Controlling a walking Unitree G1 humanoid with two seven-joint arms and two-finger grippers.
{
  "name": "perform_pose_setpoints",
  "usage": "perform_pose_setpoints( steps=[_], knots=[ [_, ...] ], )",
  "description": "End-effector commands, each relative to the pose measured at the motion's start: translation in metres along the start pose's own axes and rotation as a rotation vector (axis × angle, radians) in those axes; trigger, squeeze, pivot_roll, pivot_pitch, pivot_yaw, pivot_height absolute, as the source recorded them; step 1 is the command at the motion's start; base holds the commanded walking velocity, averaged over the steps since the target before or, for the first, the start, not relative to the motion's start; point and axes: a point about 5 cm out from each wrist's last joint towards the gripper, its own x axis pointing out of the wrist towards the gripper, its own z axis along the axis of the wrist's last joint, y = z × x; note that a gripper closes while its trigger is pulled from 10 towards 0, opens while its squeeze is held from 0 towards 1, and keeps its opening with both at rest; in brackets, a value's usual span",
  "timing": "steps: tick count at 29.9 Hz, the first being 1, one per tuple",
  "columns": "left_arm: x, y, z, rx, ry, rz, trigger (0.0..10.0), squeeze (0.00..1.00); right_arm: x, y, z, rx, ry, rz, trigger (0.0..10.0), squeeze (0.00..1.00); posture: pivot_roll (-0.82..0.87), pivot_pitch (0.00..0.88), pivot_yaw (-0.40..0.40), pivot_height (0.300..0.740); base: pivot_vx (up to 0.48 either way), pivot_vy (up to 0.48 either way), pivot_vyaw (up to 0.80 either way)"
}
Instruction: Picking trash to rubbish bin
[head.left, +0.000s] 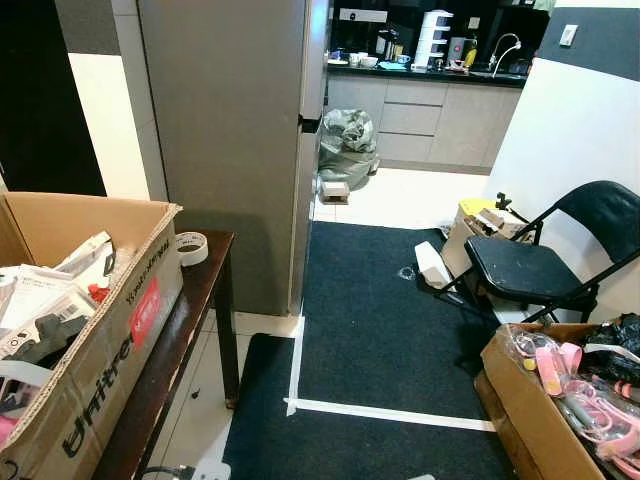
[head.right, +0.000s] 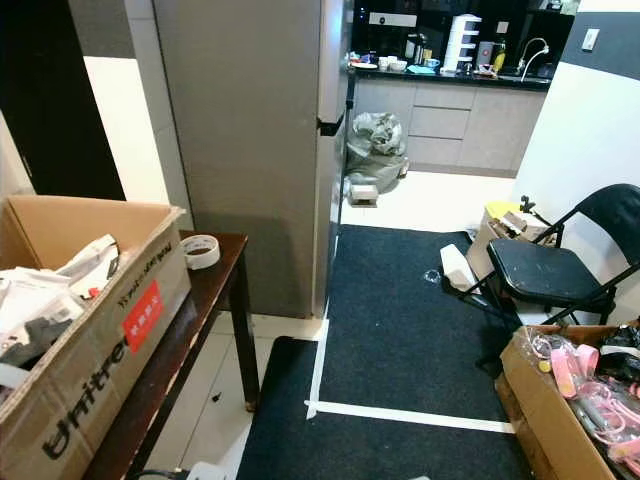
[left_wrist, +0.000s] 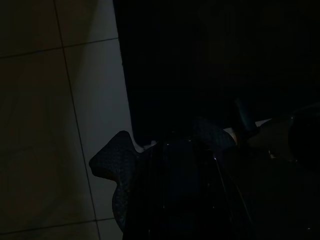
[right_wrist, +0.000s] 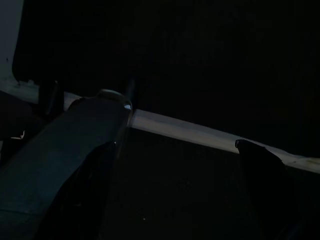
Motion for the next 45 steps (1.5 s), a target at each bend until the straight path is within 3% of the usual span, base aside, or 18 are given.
perform_pose_setpoints(
  steps=[1, 11, 15, 19, 34, 37, 45],
  knots=[
    [-0.003, 0.010, -0.008, -0.026, 0.022, 0.037, 10.0, 0.00, -0.001, -0.002, -0.005, 0.005, 0.021, -0.007, 10.0, 0.00, 0.02, 0.056, -0.040, 0.740, 0.000, 0.000, 0.00],
    [-0.002, 0.007, -0.003, -0.020, -0.003, 0.012, 10.0, 0.00, 0.000, -0.001, -0.002, 0.013, 0.009, -0.005, 10.0, 0.00, 0.02, 0.057, -0.037, 0.740, 0.000, 0.000, 0.00],
    [-0.002, 0.009, 0.001, -0.058, -0.022, 0.025, 10.0, 0.00, 0.000, -0.001, 0.000, 0.015, 0.002, -0.004, 10.0, 0.00, 0.02, 0.056, -0.036, 0.740, 0.000, 0.000, 0.00],
    [-0.001, 0.011, 0.007, -0.085, -0.049, 0.031, 10.0, 0.00, 0.000, -0.002, 0.001, 0.017, -0.003, -0.005, 10.0, 0.00, 0.01, 0.054, -0.035, 0.740, 0.000, -0.443, 0.00],
    [0.000, 0.006, 0.008, -0.059, -0.024, 0.012, 10.0, 0.00, 0.000, -0.004, 0.002, 0.018, -0.009, -0.006, 10.0, 0.00, 0.01, 0.041, -0.034, 0.740, 0.000, -0.480, 0.00],
    [0.001, 0.004, 0.008, -0.105, -0.016, -0.013, 10.0, 0.00, -0.001, -0.004, 0.003, 0.018, -0.012, -0.006, 10.0, 0.00, 0.01, 0.041, -0.034, 0.740, 0.000, 0.160, 0.00],
    [0.001, 0.005, 0.009, -0.077, -0.010, -0.007, 10.0, 0.00, 0.000, -0.004, 0.004, 0.020, -0.017, -0.004, 10.0, 0.00, 0.01, 0.042, -0.033, 0.740, 0.000, 0.480, 0.00]
  ],
)
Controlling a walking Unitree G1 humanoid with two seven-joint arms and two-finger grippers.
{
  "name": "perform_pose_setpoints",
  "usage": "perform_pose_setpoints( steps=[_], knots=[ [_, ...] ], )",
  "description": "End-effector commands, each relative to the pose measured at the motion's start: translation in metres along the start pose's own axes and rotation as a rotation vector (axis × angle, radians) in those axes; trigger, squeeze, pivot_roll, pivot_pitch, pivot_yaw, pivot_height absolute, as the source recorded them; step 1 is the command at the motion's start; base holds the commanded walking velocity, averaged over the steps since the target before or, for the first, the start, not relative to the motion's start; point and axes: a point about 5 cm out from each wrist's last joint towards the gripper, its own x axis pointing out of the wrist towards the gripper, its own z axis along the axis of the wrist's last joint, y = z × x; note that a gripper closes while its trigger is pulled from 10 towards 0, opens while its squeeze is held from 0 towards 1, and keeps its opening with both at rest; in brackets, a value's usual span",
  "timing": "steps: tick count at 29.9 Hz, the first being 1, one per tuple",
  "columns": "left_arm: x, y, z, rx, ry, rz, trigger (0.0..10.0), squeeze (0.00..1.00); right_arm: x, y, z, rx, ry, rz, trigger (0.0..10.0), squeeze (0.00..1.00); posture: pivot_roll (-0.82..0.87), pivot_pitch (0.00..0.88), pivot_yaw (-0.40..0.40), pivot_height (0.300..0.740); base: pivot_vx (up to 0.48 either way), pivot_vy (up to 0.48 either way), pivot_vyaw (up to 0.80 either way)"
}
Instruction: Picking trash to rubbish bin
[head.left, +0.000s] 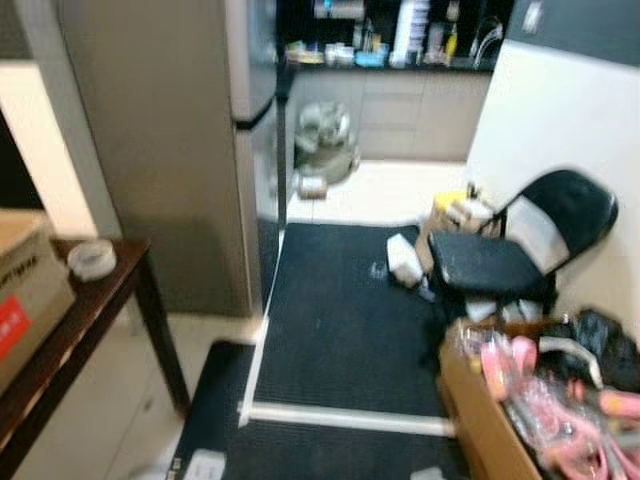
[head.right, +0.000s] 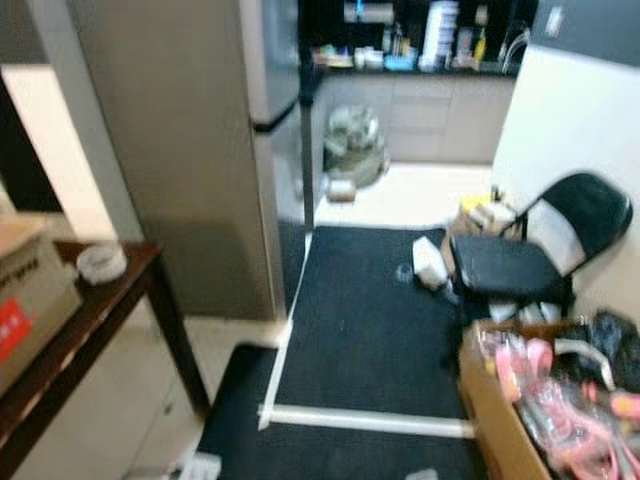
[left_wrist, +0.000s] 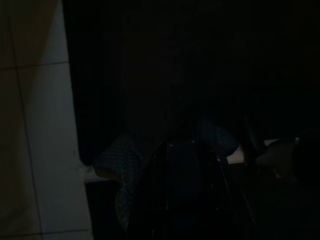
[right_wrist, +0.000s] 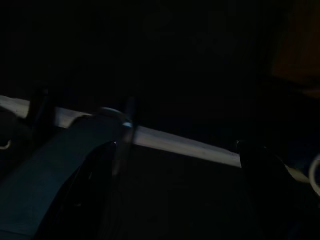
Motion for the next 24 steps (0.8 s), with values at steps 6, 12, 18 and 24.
perform_pose_setpoints(
  steps=[6, 12, 18, 24],
  knots=[
    [-0.002, 0.006, -0.005, 0.034, 0.010, 0.032, 10.0, 0.00, 0.001, 0.009, -0.004, 0.024, 0.010, 0.025, 10.0, 0.00, 0.01, 0.047, -0.032, 0.740, 0.000, 0.320, 0.00],
    [-0.003, 0.008, 0.001, 0.075, -0.045, 0.050, 10.0, 0.00, 0.001, 0.009, -0.004, 0.027, 0.007, 0.023, 10.0, 0.00, 0.01, 0.052, -0.031, 0.740, 0.000, 0.000, 0.00],
    [-0.003, 0.007, 0.003, 0.053, -0.079, 0.059, 10.0, 0.00, 0.001, 0.009, -0.003, -0.006, -0.011, 0.034, 10.0, 0.00, 0.01, 0.057, -0.030, 0.740, 0.000, 0.000, 0.00],
    [-0.002, 0.004, 0.004, 0.020, -0.096, 0.043, 10.0, 0.00, 0.001, 0.011, -0.004, -0.021, -0.007, 0.056, 10.0, 0.00, 0.01, 0.060, -0.034, 0.740, 0.000, 0.000, 0.13]
  ],
)
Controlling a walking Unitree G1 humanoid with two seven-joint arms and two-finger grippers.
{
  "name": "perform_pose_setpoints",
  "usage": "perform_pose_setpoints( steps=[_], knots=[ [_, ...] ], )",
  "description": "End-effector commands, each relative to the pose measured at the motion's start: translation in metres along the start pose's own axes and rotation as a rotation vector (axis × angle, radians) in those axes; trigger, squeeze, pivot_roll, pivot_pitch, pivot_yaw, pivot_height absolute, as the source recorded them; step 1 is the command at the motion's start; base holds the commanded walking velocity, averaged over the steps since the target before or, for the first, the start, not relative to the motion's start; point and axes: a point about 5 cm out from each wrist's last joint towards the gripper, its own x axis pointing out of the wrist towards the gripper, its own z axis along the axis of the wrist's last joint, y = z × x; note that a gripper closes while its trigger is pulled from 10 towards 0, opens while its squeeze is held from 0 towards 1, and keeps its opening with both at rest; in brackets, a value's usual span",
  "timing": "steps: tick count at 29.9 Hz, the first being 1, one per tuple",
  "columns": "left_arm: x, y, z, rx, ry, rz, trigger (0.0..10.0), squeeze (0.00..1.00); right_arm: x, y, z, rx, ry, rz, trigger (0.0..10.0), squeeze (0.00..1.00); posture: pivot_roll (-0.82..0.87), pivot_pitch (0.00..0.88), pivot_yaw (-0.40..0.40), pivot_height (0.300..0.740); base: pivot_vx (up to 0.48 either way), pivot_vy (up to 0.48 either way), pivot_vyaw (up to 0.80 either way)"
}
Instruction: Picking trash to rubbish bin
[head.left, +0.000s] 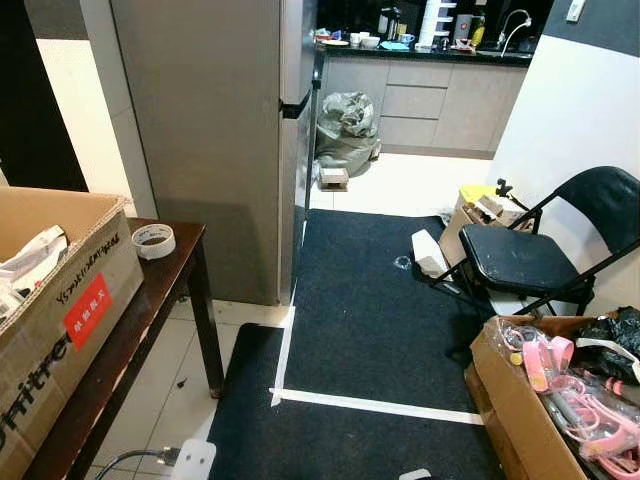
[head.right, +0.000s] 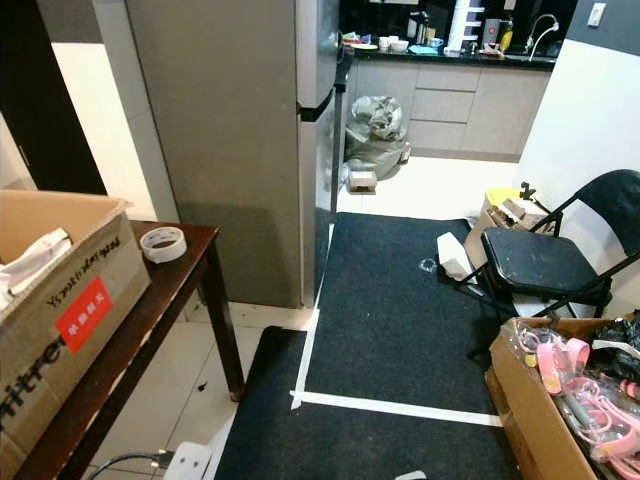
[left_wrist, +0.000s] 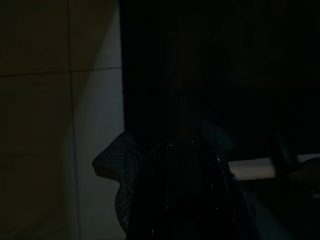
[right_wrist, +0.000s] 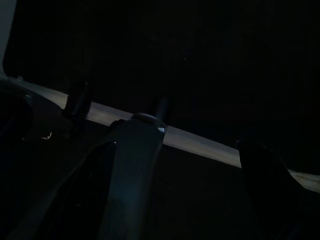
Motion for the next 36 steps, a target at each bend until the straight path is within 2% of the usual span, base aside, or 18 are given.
perform_pose_setpoints(
  steps=[1, 10, 19, 29, 32, 34, 36],
  knots=[
    [-0.001, -0.005, -0.004, -0.025, 0.005, -0.015, 10.0, 0.00, -0.001, -0.001, -0.005, -0.011, 0.013, 0.001, 10.0, 0.00, 0.01, 0.060, -0.034, 0.740, 0.000, 0.000, 0.80],
    [-0.002, -0.008, -0.011, -0.089, 0.037, -0.056, 10.0, 0.00, 0.000, 0.003, -0.002, -0.026, 0.001, 0.021, 10.0, 0.00, 0.02, 0.058, -0.035, 0.740, 0.000, 0.000, 0.80],
    [-0.002, -0.006, -0.012, -0.062, 0.036, -0.039, 10.0, 0.00, 0.000, 0.004, -0.001, -0.040, 0.003, 0.033, 10.0, 0.00, 0.02, 0.060, -0.040, 0.740, 0.000, 0.000, 0.80],
    [-0.002, -0.007, -0.012, -0.091, 0.048, -0.057, 10.0, 0.00, 0.000, 0.002, 0.000, -0.040, -0.003, 0.028, 10.0, 0.00, 0.02, 0.059, -0.041, 0.740, 0.000, 0.000, 0.80],
    [-0.002, -0.006, -0.013, -0.075, 0.057, -0.053, 10.0, 0.00, 0.000, 0.002, 0.000, -0.041, -0.004, 0.032, 10.0, 0.00, 0.02, 0.059, -0.041, 0.740, 0.000, 0.000, 0.80],
    [-0.003, -0.005, -0.016, -0.022, 0.062, -0.026, 10.0, 0.00, 0.000, 0.003, 0.001, -0.044, -0.004, 0.040, 10.0, 0.00, 0.02, 0.059, -0.041, 0.740, 0.000, 0.000, 0.80],
    [-0.003, -0.004, -0.016, -0.004, 0.063, -0.008, 10.0, 0.00, 0.000, 0.004, 0.001, -0.046, -0.005, 0.041, 10.0, 0.00, 0.02, 0.059, -0.041, 0.740, 0.000, 0.000, 0.80]
  ],
)
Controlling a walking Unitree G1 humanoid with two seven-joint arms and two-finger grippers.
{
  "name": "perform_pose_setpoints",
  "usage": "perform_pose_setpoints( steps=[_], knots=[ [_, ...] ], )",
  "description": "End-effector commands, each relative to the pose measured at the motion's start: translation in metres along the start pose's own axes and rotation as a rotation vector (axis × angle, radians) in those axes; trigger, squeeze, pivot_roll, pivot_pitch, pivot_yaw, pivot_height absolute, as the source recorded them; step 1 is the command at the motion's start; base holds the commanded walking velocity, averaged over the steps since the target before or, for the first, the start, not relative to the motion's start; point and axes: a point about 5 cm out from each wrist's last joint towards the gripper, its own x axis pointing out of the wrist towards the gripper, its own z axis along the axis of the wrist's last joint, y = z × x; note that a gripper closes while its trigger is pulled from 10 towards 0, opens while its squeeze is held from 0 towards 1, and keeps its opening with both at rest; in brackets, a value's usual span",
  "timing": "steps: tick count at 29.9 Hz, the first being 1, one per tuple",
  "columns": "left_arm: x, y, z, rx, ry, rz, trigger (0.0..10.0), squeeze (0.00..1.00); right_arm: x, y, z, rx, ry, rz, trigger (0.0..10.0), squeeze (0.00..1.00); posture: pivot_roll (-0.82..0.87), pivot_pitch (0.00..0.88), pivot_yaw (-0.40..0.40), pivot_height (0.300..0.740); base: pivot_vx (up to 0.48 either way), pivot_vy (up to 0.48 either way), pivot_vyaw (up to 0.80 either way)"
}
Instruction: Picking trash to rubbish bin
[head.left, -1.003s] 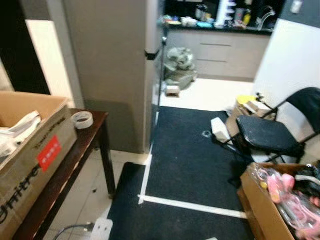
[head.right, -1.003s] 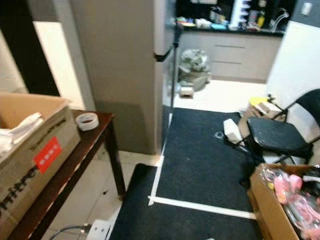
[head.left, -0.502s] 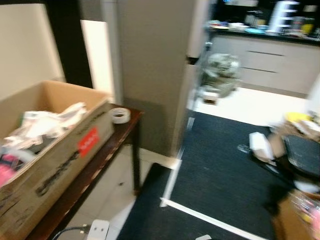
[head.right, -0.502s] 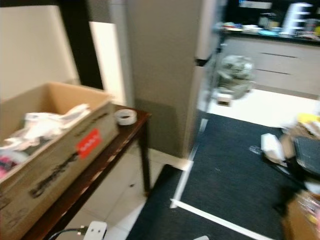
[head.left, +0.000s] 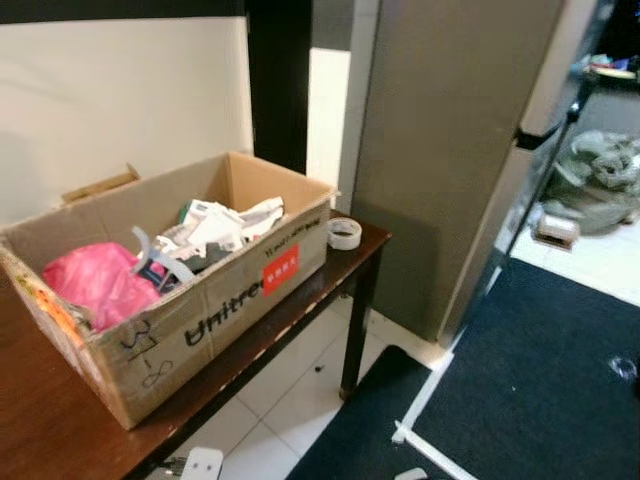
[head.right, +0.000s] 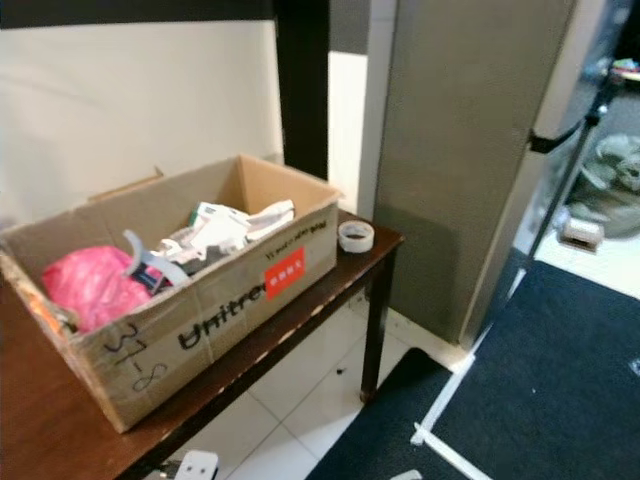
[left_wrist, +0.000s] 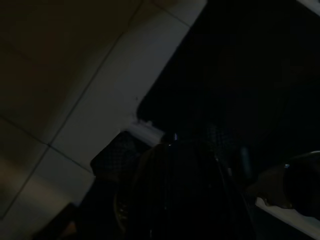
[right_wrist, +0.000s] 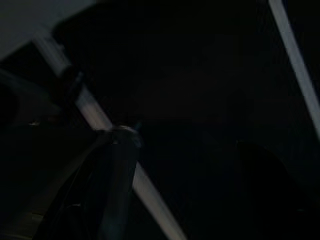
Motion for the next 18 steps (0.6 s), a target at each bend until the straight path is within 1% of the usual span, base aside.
perform_pose_setpoints(
  steps=[1, 3, 10, 12, 13, 18],
  knots=[
    [-0.0022, 0.0058, -0.0081, 0.017, 0.030, 0.051, 10.0, 0.00, -0.0005, 0.0018, -0.0065, 0.008, 0.017, 0.007, 10.0, 0.00, 0.02, 0.057, -0.045, 0.740, 0.000, 0.000, 0.80],
    [-0.0023, 0.0048, -0.0103, -0.016, 0.047, 0.027, 10.0, 0.00, -0.0005, 0.0024, -0.0067, 0.004, 0.016, 0.010, 10.0, 0.00, 0.02, 0.057, -0.045, 0.740, 0.000, 0.000, 0.80],
    [-0.0028, 0.0050, -0.0127, -0.027, 0.065, 0.014, 10.0, 0.00, 0.0000, 0.0041, -0.0055, 0.003, 0.015, 0.017, 10.0, 0.00, 0.02, 0.057, -0.047, 0.740, 0.000, 0.000, 0.80],
    [-0.0028, 0.0054, -0.0136, -0.027, 0.074, 0.019, 10.0, 0.00, 0.0000, 0.0043, -0.0052, 0.002, 0.014, 0.018, 10.0, 0.00, 0.02, 0.057, -0.048, 0.740, 0.000, 0.000, 0.80],
    [-0.0029, 0.0069, -0.0125, -0.019, 0.063, 0.037, 10.0, 0.00, 0.0003, 0.0046, -0.0040, 0.002, 0.012, 0.019, 10.0, 0.00, 0.03, 0.059, -0.051, 0.740, 0.000, 0.000, 0.80],
    [-0.0029, 0.0081, -0.0114, -0.044, 0.051, 0.055, 10.0, 0.00, 0.0006, 0.0043, -0.0016, -0.001, 0.008, 0.017, 10.0, 0.00, 0.03, 0.056, -0.053, 0.740, 0.000, 0.000, 0.80]
  ],
)
